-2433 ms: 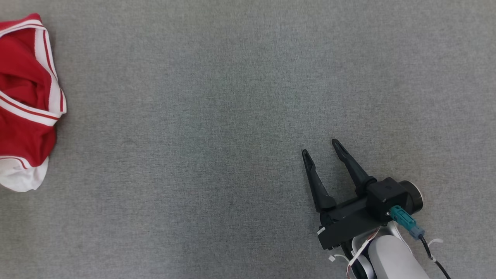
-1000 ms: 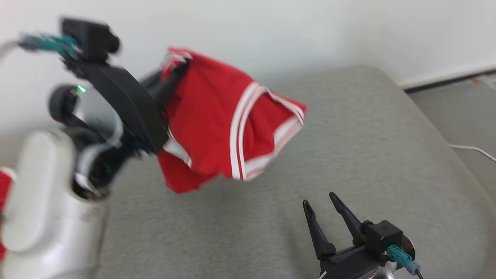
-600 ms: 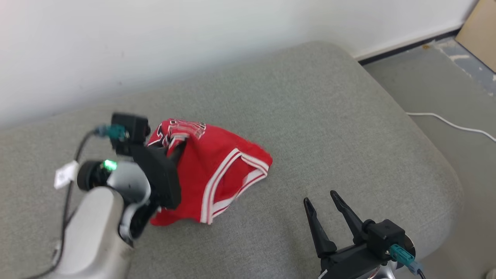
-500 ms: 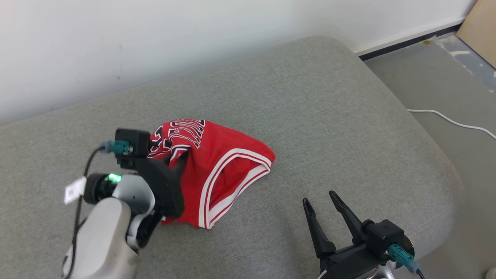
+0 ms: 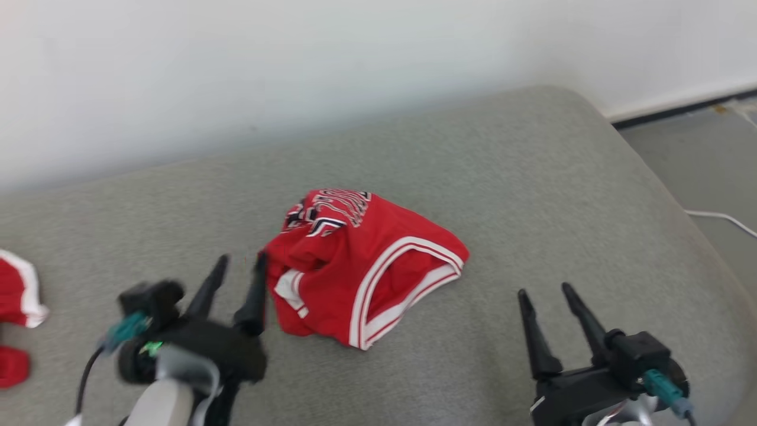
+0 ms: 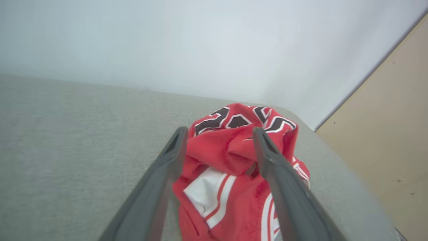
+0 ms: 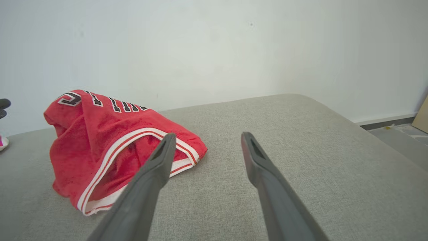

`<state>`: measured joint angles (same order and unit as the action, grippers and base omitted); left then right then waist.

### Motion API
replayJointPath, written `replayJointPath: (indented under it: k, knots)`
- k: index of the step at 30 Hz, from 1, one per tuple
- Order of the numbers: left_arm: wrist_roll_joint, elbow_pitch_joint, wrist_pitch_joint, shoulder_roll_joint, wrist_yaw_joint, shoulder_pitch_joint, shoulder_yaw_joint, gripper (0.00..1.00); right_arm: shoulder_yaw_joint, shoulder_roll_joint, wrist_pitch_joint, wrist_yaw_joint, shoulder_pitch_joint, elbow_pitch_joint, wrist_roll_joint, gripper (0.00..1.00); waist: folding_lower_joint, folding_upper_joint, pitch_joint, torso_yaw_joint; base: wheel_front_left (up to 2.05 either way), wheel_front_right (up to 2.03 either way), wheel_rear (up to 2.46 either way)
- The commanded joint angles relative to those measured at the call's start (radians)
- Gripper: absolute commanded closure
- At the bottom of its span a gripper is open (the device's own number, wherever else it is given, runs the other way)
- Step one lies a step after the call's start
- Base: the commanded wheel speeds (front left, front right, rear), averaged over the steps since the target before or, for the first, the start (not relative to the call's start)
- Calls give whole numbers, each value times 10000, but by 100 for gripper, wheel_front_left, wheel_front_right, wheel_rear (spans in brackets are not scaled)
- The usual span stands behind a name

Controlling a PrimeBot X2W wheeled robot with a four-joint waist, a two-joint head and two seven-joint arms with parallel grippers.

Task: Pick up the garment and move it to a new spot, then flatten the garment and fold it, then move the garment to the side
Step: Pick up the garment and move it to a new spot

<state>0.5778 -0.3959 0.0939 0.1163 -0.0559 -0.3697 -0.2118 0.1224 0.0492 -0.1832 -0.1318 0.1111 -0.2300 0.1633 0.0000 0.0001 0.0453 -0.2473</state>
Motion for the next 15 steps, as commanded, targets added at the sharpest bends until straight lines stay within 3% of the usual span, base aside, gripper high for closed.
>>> replayJointPath:
  k: [1,7,15]
  knots:
    - [-223,163,205,221,35,283,61,0,-87,18,62,21,-91,83,-96,0,0,-1,-398,539,0,0,0]
    - [-545,1308,1263,725,316,2045,425,0,-723,72,248,21,-347,452,-497,0,0,-1,-696,1340,0,0,0]
    - [-1325,2481,1692,793,802,3893,679,0,-701,576,380,21,-690,510,-408,0,0,-1,-953,2299,0,0,0]
